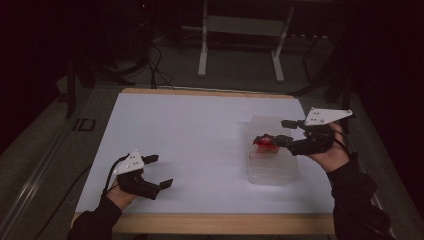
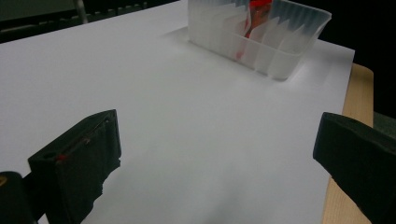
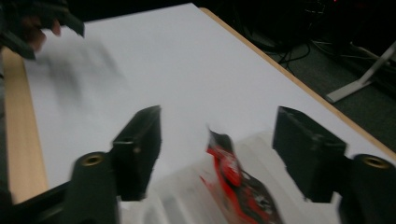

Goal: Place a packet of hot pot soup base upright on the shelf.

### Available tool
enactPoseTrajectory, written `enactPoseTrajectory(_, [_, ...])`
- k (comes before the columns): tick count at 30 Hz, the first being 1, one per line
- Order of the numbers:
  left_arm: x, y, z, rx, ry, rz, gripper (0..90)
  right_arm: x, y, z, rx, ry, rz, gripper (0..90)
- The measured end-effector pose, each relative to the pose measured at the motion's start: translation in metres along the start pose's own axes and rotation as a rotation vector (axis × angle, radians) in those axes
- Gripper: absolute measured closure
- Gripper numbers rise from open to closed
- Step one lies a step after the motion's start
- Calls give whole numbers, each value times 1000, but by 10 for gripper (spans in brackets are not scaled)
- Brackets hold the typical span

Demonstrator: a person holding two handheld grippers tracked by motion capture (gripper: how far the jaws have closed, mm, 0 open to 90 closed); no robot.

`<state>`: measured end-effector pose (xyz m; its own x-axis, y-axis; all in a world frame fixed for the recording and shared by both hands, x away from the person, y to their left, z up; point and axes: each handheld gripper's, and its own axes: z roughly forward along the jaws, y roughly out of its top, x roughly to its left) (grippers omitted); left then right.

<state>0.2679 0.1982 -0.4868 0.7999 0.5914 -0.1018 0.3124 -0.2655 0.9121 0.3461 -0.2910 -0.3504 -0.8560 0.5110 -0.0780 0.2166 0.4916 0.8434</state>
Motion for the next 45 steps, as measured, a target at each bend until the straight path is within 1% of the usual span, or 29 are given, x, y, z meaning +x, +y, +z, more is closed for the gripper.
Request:
enactPoseTrajectory(4, [0, 0, -1, -1, 0, 2, 9, 14, 1, 4, -23, 5, 13, 212])
enactPoseTrajectory(6, [1, -1, -2, -1, -1, -2, 9, 21, 2, 6, -39, 9, 9, 190])
enactPoseTrajectory(9, [1, -1, -3, 0, -2, -6, 9, 32, 2, 9, -73, 17, 11, 132])
enactPoseTrajectory(10, [1, -1, -3, -1, -1, -8, 9, 36, 2, 10, -80, 20, 7, 132])
enactPoseTrajectory(11, [1, -1, -3, -3, -2, -9, 9, 41, 2, 12, -90, 35, 19, 128])
enactPoseTrajectory(12, [1, -1, -3, -5, -3, -11, 9, 41, 2, 12, -90, 35, 19, 128])
enactPoseTrajectory(14, [1, -1, -3, -6, -3, -10, 9, 48, 1, 14, -103, 56, 19, 120])
enactPoseTrajectory(18, [1, -1, -3, -2, -5, -7, 9, 60, -4, 17, -128, 69, 36, 120])
enactPoseTrajectory(19, [1, -1, -3, -1, -5, -7, 9, 63, -5, 19, -132, 65, 44, 120])
enactPoseTrajectory(21, [0, -1, -3, -4, -6, -6, 9, 70, -10, 22, -140, 34, 41, 121])
enactPoseTrajectory(23, [0, -1, -3, -4, -6, -4, 9, 75, -14, 25, -134, 38, 52, 118])
enactPoseTrajectory(25, [1, -1, -4, -2, -5, -6, 9, 80, -18, 28, -144, 26, 59, 118])
enactPoseTrajectory(29, [0, -2, -4, 0, -4, -5, 9, 89, -27, 32, -155, 43, 87, 118])
enactPoseTrajectory(30, [0, -2, -4, 0, -5, -6, 9, 91, -29, 33, -151, 44, 82, 113])
enactPoseTrajectory(31, [0, -2, -4, -1, -5, -8, 9, 94, -31, 33, -150, 33, 76, 113])
enactPoseTrajectory(33, [1, -1, -4, 0, -5, -7, 9, 100, -35, 35, -140, 39, 66, 113])
enactPoseTrajectory(35, [1, -1, -4, -2, -6, -7, 9, 106, -38, 35, -139, 25, 59, 113])
enactPoseTrajectory(36, [0, -1, -5, -3, -6, -8, 9, 108, -40, 36, -141, 31, 62, 113])
enactPoseTrajectory(38, [0, -1, -5, -3, -7, -8, 9, 112, -43, 36, -143, 13, 65, 113])
enactPoseTrajectory(40, [0, -1, -5, -2, -7, -7, 9, 114, -47, 35, -149, 23, 79, 113])
enactPoseTrajectory(42, [0, -2, -5, -1, -6, -5, 9, 116, -52, 34, -159, 13, 86, 119])
enactPoseTrajectory(45, [0, -2, -6, -2, -7, -6, 9, 122, -61, 32, -155, -5, 85, 131])
